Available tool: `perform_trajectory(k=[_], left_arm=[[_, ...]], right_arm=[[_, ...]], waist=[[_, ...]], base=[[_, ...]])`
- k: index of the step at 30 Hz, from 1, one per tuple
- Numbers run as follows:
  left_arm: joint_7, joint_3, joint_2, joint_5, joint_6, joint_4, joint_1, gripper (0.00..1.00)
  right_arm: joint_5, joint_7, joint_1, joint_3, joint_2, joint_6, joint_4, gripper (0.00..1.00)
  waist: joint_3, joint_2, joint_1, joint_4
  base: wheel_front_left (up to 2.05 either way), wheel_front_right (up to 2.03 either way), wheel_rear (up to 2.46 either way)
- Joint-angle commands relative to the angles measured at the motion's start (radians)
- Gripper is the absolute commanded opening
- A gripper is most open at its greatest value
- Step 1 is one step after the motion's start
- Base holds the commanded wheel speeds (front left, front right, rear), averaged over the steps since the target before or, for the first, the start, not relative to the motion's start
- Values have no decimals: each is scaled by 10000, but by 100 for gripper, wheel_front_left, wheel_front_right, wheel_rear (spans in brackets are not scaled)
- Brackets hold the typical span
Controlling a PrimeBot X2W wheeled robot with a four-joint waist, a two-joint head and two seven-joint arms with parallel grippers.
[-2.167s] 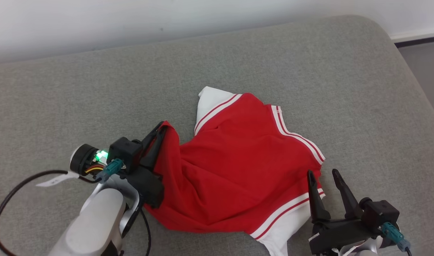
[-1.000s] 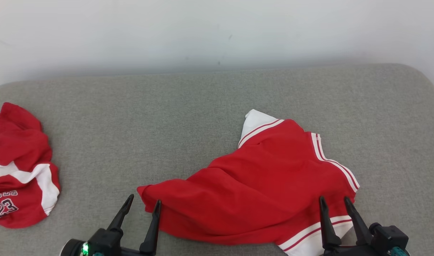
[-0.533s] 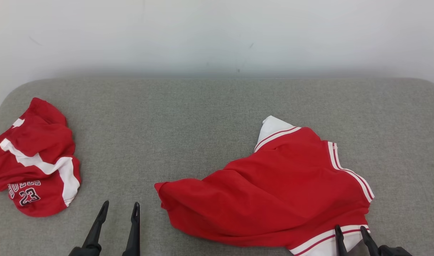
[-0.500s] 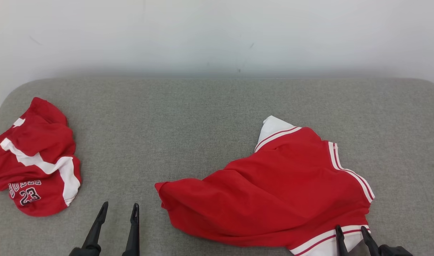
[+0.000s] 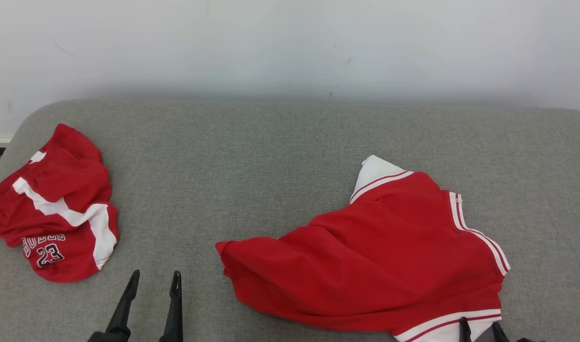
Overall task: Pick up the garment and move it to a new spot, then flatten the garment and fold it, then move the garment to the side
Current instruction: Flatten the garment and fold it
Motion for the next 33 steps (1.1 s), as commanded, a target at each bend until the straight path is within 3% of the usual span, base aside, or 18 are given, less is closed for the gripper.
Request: perform_trajectory(k=[1,2,3,4,11,17,22,28,29,30,33], left_arm=[[-32,67,-25,2,-3,0,164,100],[-32,102,-34,-13,-5,9,171,100],[-32,128,-41,-31,-6,23,170,100],[-32,151,-48,-39,-7,42,164,100],[-32,155,-56,-73,-12,191,26,100],[-32,77,-59,-273,-3,321,-48,100],[-32,-67,-58,-409,-3,485,-120,100],[-32,-51,-59,-503,-3,585,-50,100],[-32,-36,-59,-499,-5,605,-19,100],[-32,-3,-60,-472,-3,637,26,100],[-32,51,-61,-506,-4,687,114,100]], right_arm=[[166,130,43,149,36,-17,374,100],[325,131,-5,218,36,-17,419,34],[420,131,-108,274,36,-17,392,20],[475,131,-194,332,36,-17,365,0],[339,61,-699,394,16,-17,-826,0],[-445,61,-1220,884,22,-17,-1218,0],[-951,61,-2381,2099,16,-17,-82,0],[-245,61,-2751,3317,11,-17,703,1],[-122,61,-2734,3434,10,-17,672,46],[68,59,-2685,3576,16,-17,503,100],[414,62,-2398,3731,17,-17,-52,100]], waist=[[15,1,2,-33],[29,1,2,-56],[45,1,2,-75],[56,1,2,-92],[101,1,2,-38],[125,1,2,202],[162,1,2,540],[152,1,2,684],[144,1,2,673],[132,1,2,635],[92,1,2,493]], base=[[0,0,0],[0,0,0],[0,0,0],[0,0,0],[0,0,0],[0,0,0],[0,0,0],[0,0,0],[0,0,0],[0,0,0],[0,0,0]])
